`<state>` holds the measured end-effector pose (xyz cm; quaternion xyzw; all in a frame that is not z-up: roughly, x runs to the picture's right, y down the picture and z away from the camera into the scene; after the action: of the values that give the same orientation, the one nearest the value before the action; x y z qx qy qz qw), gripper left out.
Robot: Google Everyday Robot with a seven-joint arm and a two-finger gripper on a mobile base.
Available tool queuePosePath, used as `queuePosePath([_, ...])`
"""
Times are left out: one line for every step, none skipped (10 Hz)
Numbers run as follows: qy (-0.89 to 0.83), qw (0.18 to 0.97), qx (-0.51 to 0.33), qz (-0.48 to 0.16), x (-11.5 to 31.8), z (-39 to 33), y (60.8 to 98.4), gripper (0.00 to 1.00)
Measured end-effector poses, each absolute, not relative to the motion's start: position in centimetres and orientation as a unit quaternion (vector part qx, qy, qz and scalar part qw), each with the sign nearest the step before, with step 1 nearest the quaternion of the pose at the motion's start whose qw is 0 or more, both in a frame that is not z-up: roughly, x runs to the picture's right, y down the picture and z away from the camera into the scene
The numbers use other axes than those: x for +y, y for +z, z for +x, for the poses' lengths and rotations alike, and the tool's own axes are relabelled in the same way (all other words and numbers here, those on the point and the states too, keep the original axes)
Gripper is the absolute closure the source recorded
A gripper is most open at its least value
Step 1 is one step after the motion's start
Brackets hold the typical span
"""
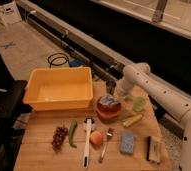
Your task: Wipe red bowl with towel
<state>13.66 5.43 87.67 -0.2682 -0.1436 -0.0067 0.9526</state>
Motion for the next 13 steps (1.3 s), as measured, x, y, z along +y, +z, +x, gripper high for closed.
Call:
queuePosePath([-0.013, 0.953, -0.147, -0.266, 5.4, 13.1, 87.5, 1.0])
queuePosePath([-0.018, 0.952, -0.152, -0.264, 5.4, 12.2, 87.4, 1.0])
queuePosePath([-0.028, 0.951, -0.161, -0.264, 5.8, 10.7, 87.2, 1.0])
queuePosePath([-0.032, 0.948, -0.169, -0.267, 7.0, 10.0, 86.8, 1.0])
queuePosePath([-0.031, 0.947, -0.174, -0.269, 7.8, 10.0, 86.4, 1.0])
queuePosePath([-0.032, 0.944, -0.179, -0.277, 9.3, 10.1, 85.8, 1.0])
queuePosePath([-0.032, 0.942, -0.179, -0.283, 10.2, 10.2, 85.6, 1.0])
queuePosePath([-0.03, 0.94, -0.179, -0.289, 11.0, 10.6, 85.3, 1.0])
queuePosePath([-0.026, 0.94, -0.173, -0.293, 11.5, 11.5, 84.9, 1.0])
queuePosePath([-0.018, 0.941, -0.166, -0.293, 11.7, 12.8, 84.6, 1.0])
queuePosePath([-0.016, 0.943, -0.161, -0.29, 11.3, 13.4, 84.5, 1.0])
queuePosePath([-0.014, 0.945, -0.159, -0.286, 10.6, 13.6, 84.6, 1.0])
queuePosePath([-0.014, 0.947, -0.157, -0.278, 9.3, 13.5, 85.0, 1.0])
